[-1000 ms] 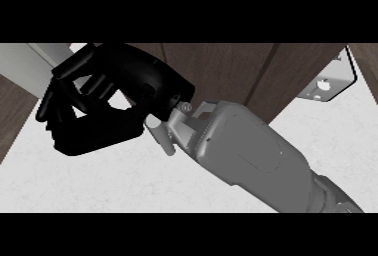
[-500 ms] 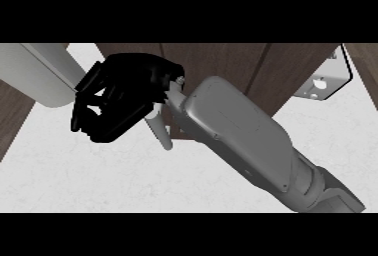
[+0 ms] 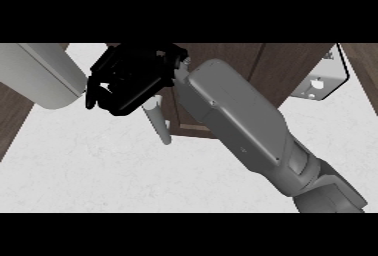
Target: Pick up the wine, place it into the cabinet and close the cabinet
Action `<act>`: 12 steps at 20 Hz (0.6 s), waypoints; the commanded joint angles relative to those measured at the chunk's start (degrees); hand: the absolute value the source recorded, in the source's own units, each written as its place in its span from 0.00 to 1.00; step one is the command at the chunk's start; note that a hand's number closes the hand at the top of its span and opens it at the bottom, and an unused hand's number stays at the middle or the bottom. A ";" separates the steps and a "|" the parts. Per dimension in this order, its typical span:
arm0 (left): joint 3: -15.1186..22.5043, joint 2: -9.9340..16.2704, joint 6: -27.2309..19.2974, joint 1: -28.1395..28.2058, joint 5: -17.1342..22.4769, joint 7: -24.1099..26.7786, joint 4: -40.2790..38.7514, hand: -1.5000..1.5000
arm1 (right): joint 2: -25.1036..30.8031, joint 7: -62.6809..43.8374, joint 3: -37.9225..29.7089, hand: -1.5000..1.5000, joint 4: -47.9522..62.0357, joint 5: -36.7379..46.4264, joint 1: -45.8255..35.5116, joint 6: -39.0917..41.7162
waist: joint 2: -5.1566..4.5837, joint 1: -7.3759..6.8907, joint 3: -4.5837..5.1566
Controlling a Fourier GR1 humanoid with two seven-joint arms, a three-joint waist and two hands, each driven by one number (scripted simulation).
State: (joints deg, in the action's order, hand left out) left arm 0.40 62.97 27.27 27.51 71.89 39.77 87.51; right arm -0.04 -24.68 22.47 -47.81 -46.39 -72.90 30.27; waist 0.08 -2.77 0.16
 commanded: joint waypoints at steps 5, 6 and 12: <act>-1.89 -2.68 3.51 -0.11 -1.38 -0.44 -1.03 0.00 | 1.85 4.53 -5.62 1.00 9.78 -0.12 -1.74 1.27 | -0.48 0.53 -0.11; -3.28 -1.57 3.03 -0.11 -0.54 -1.03 0.28 0.00 | 3.60 5.12 -6.07 1.00 10.15 0.01 -1.96 2.43 | -0.50 0.31 -0.16; -3.51 -2.32 3.04 -0.52 -1.28 -2.13 0.32 0.00 | 8.68 11.29 -7.05 1.00 11.17 5.68 -0.66 -2.17 | -0.94 0.21 -0.08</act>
State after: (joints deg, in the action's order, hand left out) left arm -2.65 61.06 28.37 26.88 71.04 36.54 87.48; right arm 0.35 -17.66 20.93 -42.61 -43.72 -73.11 35.19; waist 1.25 -3.39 0.90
